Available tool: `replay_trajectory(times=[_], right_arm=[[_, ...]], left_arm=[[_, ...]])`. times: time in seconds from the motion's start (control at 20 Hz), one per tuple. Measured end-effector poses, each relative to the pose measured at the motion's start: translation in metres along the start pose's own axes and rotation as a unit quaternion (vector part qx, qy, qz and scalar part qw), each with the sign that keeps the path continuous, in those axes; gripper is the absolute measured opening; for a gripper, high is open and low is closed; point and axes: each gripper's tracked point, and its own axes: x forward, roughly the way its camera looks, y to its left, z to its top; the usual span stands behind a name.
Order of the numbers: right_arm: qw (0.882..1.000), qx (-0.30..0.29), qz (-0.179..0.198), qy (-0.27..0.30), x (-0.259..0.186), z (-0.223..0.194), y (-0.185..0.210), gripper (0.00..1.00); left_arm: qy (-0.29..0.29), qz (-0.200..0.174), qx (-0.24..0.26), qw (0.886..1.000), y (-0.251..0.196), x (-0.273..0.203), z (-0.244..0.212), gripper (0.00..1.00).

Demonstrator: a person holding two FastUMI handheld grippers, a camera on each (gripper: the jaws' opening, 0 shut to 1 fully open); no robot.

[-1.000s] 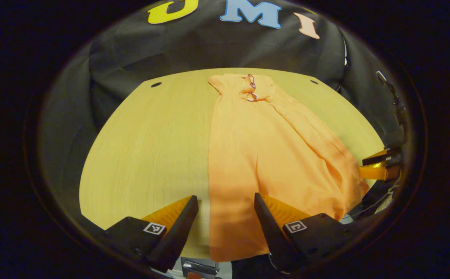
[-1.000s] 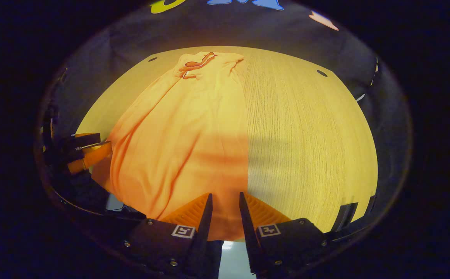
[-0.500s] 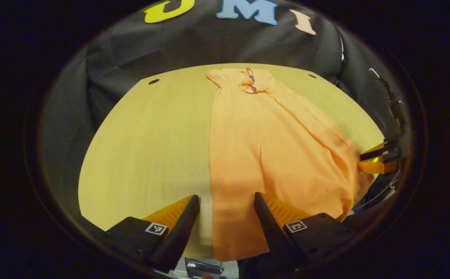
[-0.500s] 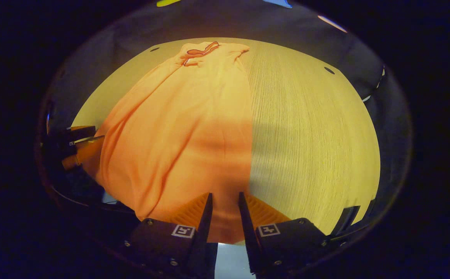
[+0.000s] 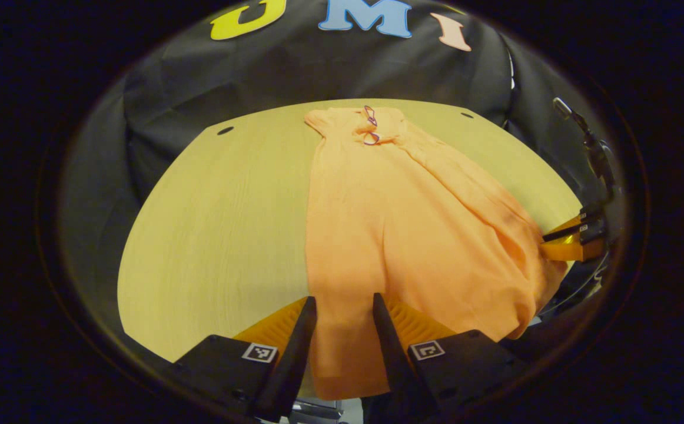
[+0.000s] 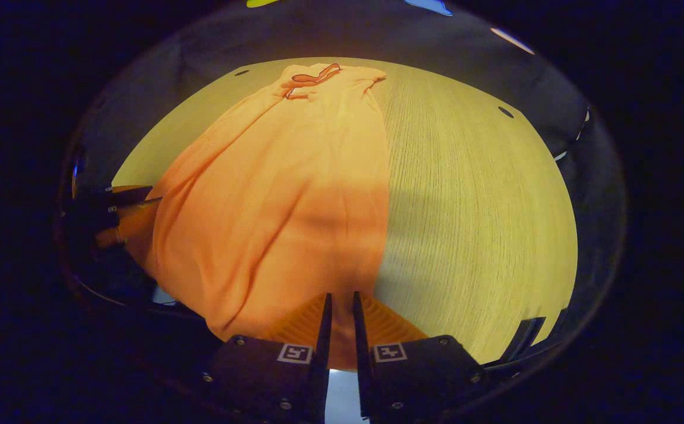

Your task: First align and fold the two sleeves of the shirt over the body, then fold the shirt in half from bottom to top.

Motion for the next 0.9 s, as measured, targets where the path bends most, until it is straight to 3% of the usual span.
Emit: replay_trajectory(times=[0.1,0.15,0.2,0.3,0.35,0.6,0.9], right_arm=[[1.000,0.002,0.000,-0.002,0.000,0.003,0.000,0.23],[1.000,0.004,0.000,0.001,-0.007,0.004,-0.001,0.00],[1.000,-0.003,0.000,0.001,-0.001,0.001,0.001,0.00],[1.000,0.000,0.002,0.005,0.000,0.001,0.000,0.00],[1.000,0.006,0.003,0.005,-0.001,0.002,0.000,0.00],[1.000,0.025,0.009,-0.002,-0.005,0.012,0.001,0.00],[0.998,0.039,0.029,-0.046,-0.016,0.067,0.007,0.01]], left_arm=[[-0.001,-0.005,0.010,1.000,-0.005,0.001,0.002,0.51],[0.001,0.000,0.013,1.000,-0.003,0.002,0.001,0.34],[0.001,0.001,0.013,1.000,-0.003,0.000,0.002,0.19],[0.005,0.001,0.016,1.000,-0.003,0.000,0.004,0.17],[0.010,0.003,0.013,1.000,-0.002,0.001,0.003,0.07],[0.023,0.004,-0.008,1.000,0.005,0.007,0.014,0.07],[-0.005,0.008,-0.032,0.999,0.024,0.025,0.065,0.06]])
